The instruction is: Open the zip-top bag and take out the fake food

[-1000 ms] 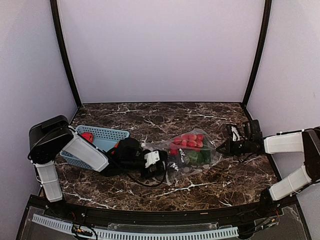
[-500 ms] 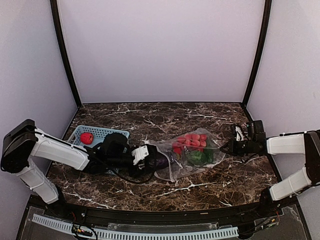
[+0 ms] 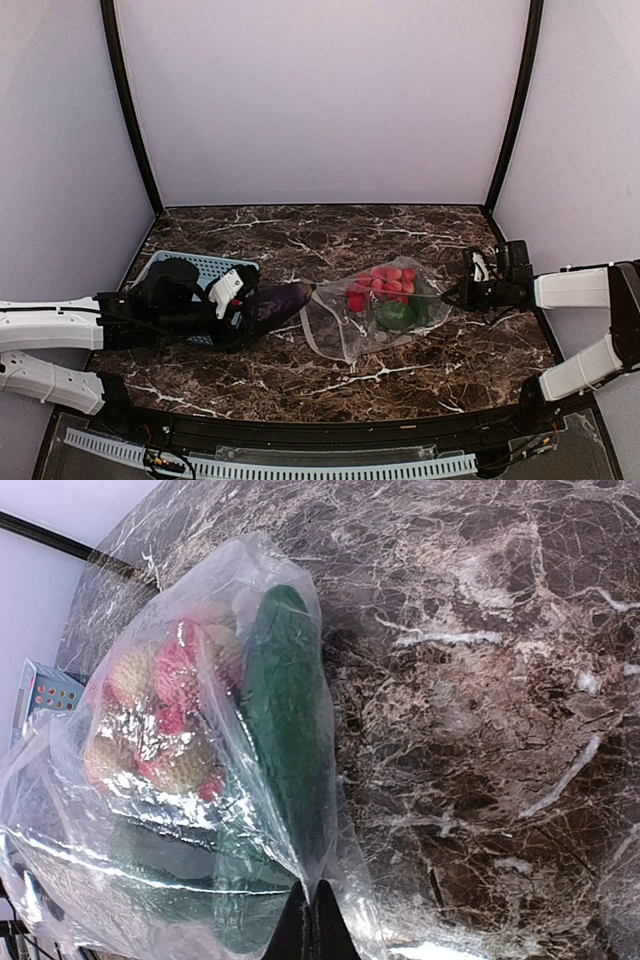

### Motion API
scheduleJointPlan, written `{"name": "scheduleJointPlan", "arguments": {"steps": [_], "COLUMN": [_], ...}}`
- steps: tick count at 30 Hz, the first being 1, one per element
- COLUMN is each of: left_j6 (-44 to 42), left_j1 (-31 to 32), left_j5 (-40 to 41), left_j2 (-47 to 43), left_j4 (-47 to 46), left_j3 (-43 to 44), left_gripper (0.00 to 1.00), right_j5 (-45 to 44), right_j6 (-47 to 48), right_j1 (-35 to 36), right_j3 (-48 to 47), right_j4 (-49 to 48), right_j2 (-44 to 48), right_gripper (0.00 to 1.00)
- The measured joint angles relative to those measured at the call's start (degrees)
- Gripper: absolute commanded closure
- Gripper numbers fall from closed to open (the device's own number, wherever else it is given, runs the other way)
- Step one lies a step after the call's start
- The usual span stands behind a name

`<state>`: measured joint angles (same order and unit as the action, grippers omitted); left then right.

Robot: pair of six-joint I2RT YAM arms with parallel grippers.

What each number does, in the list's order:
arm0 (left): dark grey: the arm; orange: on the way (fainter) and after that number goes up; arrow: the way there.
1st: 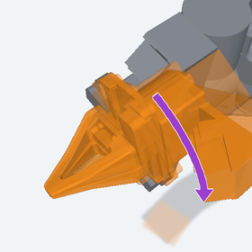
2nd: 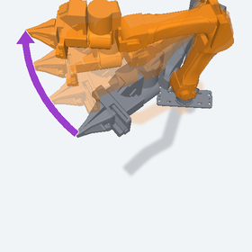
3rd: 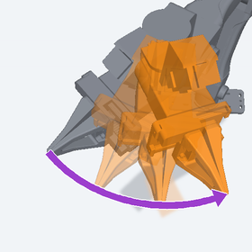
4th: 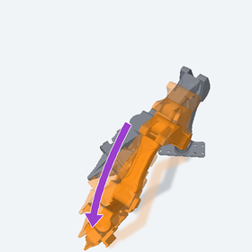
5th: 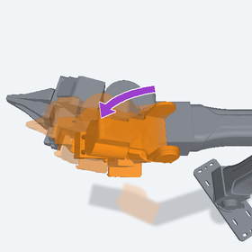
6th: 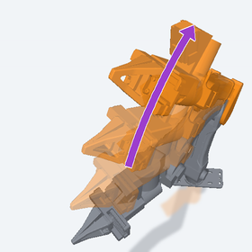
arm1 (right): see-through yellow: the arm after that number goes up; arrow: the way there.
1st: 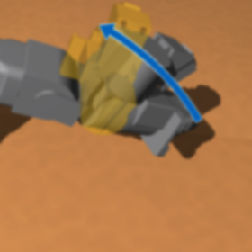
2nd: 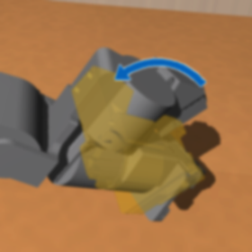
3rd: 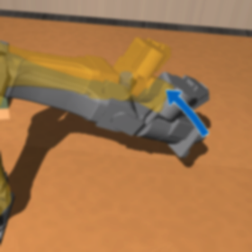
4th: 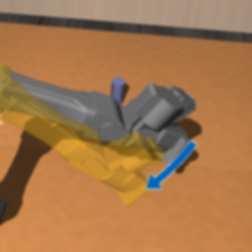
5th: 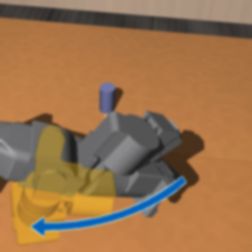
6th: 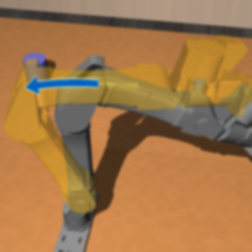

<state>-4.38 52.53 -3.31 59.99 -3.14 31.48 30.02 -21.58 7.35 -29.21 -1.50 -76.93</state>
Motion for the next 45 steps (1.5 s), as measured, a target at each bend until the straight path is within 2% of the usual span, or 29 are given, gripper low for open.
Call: {"name": "scheduleJointPlan", "arguments": {"steps": [4,11,15,19,25,30,36,41,45], "left_j6": [7.08,19.50,23.54,26.10,27.56,27.56,27.23,26.16,23.74], "left_j1": [-2.56,-14.86,-20.37,-22.86,-25.44,-26.58,-26.77,-26.88,-26.27], "left_j5": [4.59,9.01,10.01,9.66,8.35,7.43,6.56,5.66,5.03], "left_j2": [-3.93,-5.70,-5.77,-4.52,-0.50,4.02,7.67,7.63,3.76], "left_j4": [8.55,22.77,27.76,31.15,32.68,31.56,29.46,28.85,28.04], "left_j3": [1.77,7.17,8.17,8.24,8.24,8.22,8.24,8.48,8.68], "left_gripper": [0.56,0.53,0.53,0.51,0.44,0.27,0.13,0.10,0.10], "right_j5": [0.17,0.48,0.61,0.66,1.11,1.68,2.38,2.40,2.43], "right_j6": [0.09,0.09,0.09,0.09,0.09,0.09,0.09,0.11,0.11], "right_j1": [-0.07,-0.24,-0.24,-0.24,-0.24,-0.24,-0.24,-0.24,-0.24], "right_j3": [0.00,0.00,0.00,0.00,0.00,0.00,0.17,0.33,0.33], "right_j4": [-0.04,-0.20,-0.20,-0.20,-0.20,-0.24,-0.31,-0.35,-0.50], "right_j2": [0.00,0.00,0.00,0.00,0.00,0.00,0.00,0.00,0.00], "right_gripper": [1.00,1.00,1.00,1.00,1.00,1.00,1.00,1.00,1.00]}}
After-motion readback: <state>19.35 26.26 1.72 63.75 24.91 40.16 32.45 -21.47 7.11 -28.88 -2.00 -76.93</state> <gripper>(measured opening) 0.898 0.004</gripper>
